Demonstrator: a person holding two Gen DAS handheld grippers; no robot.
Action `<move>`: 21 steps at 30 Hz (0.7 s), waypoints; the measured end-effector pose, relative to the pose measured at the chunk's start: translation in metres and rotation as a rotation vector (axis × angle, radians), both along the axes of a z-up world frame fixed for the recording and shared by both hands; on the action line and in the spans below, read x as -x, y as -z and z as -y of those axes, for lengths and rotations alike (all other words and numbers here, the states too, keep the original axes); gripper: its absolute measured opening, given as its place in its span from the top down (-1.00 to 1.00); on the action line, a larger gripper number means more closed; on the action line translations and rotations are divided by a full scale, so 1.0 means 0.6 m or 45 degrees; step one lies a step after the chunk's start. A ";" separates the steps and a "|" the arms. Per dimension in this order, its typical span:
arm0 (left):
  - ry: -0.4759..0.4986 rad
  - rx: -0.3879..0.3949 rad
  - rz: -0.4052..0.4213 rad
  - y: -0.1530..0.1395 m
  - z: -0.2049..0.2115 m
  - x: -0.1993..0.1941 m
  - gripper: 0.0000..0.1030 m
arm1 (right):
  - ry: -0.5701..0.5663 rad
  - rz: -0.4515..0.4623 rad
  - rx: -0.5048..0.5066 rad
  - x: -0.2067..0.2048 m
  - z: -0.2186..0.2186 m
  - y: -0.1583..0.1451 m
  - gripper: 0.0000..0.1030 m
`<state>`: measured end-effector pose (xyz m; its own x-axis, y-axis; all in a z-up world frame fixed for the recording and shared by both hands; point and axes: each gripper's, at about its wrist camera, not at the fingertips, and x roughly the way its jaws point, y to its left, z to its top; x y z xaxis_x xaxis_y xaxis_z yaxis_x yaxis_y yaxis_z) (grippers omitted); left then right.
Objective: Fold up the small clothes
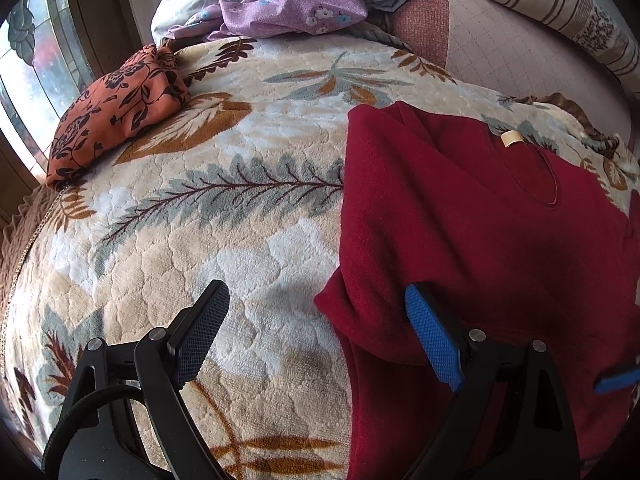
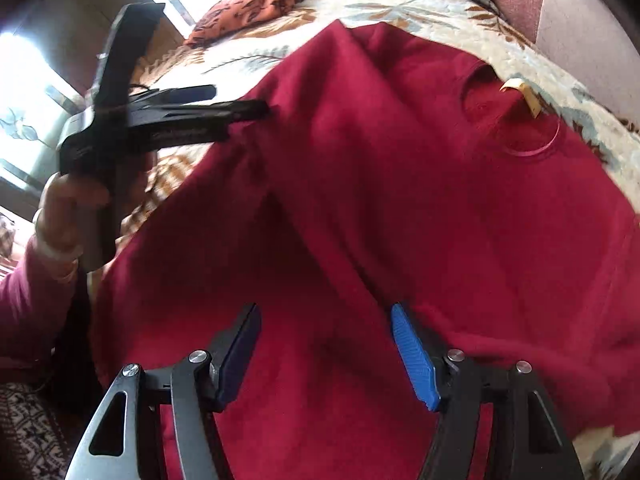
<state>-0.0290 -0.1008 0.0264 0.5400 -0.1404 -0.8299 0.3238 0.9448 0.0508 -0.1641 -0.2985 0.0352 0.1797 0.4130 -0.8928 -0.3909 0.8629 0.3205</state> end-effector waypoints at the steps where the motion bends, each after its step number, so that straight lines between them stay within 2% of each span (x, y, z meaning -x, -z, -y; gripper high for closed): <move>1: -0.004 -0.002 0.003 -0.001 -0.001 0.000 -0.74 | -0.001 -0.027 -0.061 0.025 -0.005 -0.003 -0.26; 3: -0.008 0.006 -0.001 -0.002 -0.004 0.001 -0.74 | -0.037 -0.043 -0.138 0.081 -0.021 -0.005 -0.26; 5: -0.014 0.015 0.005 -0.005 -0.005 0.002 -0.74 | -0.054 0.040 -0.061 0.131 -0.034 -0.013 -0.26; 7: -0.018 0.022 0.018 -0.011 -0.008 0.005 -0.74 | -0.010 0.119 -0.015 0.159 -0.024 -0.024 -0.26; 9: -0.027 0.048 0.041 -0.020 -0.014 0.008 -0.74 | 0.143 0.172 0.040 0.164 0.012 -0.031 -0.26; 12: -0.054 0.121 0.074 -0.035 -0.027 0.008 -0.74 | 0.521 0.251 0.123 0.136 0.091 -0.040 -0.26; 14: -0.071 0.153 0.073 -0.039 -0.034 0.003 -0.74 | 0.739 0.255 0.134 0.121 0.145 -0.035 -0.26; 16: -0.084 0.152 0.070 -0.039 -0.036 -0.002 -0.74 | 0.842 0.246 0.153 0.101 0.171 -0.024 -0.26; 18: -0.093 0.137 0.067 -0.038 -0.037 -0.005 -0.74 | 0.825 0.258 0.185 0.074 0.178 -0.022 -0.16; 21: -0.103 0.137 0.070 -0.038 -0.041 -0.007 -0.74 | 0.669 0.257 0.317 0.045 0.162 0.002 -0.06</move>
